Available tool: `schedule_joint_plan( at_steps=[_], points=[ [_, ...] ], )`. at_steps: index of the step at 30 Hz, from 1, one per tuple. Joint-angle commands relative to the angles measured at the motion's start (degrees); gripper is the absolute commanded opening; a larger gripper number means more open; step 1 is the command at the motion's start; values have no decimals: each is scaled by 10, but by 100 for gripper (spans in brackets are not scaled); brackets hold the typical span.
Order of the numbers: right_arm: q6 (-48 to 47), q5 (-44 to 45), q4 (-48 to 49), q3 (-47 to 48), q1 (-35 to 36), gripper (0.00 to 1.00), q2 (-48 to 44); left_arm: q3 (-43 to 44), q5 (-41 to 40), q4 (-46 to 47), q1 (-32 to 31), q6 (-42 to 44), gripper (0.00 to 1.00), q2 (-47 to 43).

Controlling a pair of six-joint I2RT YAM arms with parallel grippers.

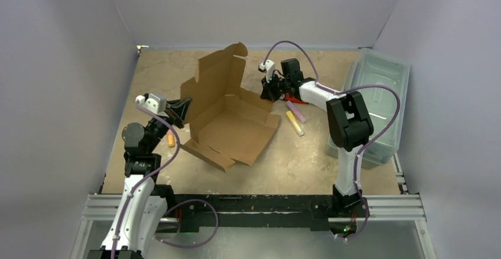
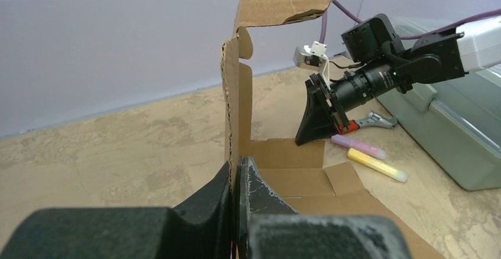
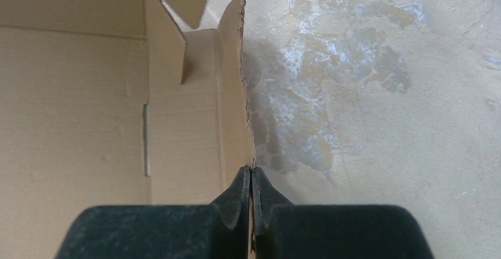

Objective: Fold the paper box

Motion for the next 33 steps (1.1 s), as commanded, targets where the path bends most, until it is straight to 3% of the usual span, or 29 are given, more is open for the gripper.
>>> schedule_joint_plan(
  at_steps=[1,8,17,26,33],
  points=[
    [-12,2,2,-25,6,0,-62,9,-39,32,-16,-56,0,5],
    [37,9,75,-132,4,0,-156,-30,-96,117,-17,-171,0,-5],
    [56,11,125,-216,-7,0,-275,-5,-149,113,-17,-202,0,-26],
    [95,-26,175,-296,-39,0,-432,19,-167,180,-17,-289,0,-17],
    [114,-48,230,-333,-75,0,-491,42,-167,147,-17,-298,0,-44]
  ],
)
